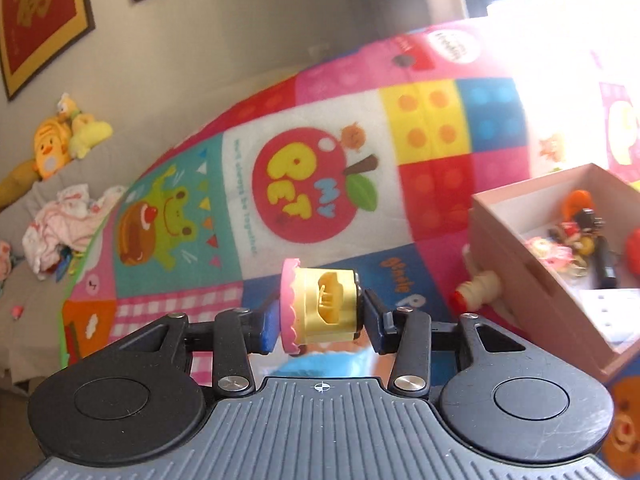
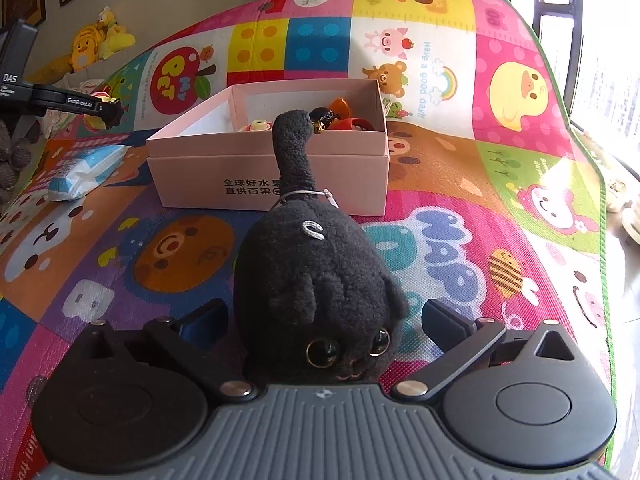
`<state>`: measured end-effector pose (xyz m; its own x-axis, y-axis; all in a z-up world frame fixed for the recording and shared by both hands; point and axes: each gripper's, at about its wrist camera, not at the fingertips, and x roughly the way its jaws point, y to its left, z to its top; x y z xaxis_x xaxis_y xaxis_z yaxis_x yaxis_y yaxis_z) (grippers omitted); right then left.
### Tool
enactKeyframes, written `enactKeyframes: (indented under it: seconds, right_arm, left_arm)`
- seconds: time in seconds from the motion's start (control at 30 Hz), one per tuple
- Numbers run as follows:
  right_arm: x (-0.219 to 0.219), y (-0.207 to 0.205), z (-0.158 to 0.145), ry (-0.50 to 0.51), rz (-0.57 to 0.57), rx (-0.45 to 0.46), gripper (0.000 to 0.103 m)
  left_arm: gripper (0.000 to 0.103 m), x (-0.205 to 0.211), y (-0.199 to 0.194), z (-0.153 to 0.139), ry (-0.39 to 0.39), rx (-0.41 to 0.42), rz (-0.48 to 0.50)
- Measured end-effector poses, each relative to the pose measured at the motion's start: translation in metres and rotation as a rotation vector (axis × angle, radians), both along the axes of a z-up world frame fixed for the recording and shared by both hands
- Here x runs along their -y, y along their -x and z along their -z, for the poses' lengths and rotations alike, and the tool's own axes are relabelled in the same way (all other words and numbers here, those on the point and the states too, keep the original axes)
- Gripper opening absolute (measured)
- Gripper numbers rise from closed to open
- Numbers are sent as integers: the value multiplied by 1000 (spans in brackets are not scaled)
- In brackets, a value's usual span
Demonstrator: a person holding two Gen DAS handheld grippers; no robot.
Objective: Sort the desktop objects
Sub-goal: 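Grasp the pink-lidded yellow cup toy with the left tool and lift it, then set the cup toy upright on the mat and open the left tool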
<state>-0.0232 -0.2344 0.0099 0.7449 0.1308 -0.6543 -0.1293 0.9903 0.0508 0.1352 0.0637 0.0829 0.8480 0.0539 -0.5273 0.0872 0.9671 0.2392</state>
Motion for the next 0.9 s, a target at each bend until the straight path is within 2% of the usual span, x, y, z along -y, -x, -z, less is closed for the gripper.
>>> enactKeyframes:
  seconds: [0.1, 0.2, 0.23, 0.37, 0.47, 0.57, 0.63, 0.9]
  right_arm:
    - [0, 0, 0, 4, 7, -1, 103]
    - [0, 0, 0, 7, 15, 3, 103]
    - [1, 0, 0, 7, 19, 3, 103]
    - [2, 0, 0, 2, 27, 2, 103]
    - [2, 0, 0, 3, 29, 2, 103]
    - [2, 0, 0, 1, 34, 1, 103]
    - [3, 0, 0, -1, 35, -1, 103]
    - [4, -1, 1, -11, 43, 0, 103]
  left_arm:
    - [47, 22, 55, -10, 14, 29, 132]
    - [47, 49, 100, -1, -1, 33, 212]
    - [47, 58, 112, 5, -19, 33, 229]
    - [47, 90, 149, 41, -183, 40, 300]
    - [47, 104, 162, 60, -238, 23, 343]
    - [54, 107, 170, 67, -225, 13, 355]
    - [59, 106, 170, 65, -189, 4, 361]
    - [85, 108, 184, 52, 38, -37, 473]
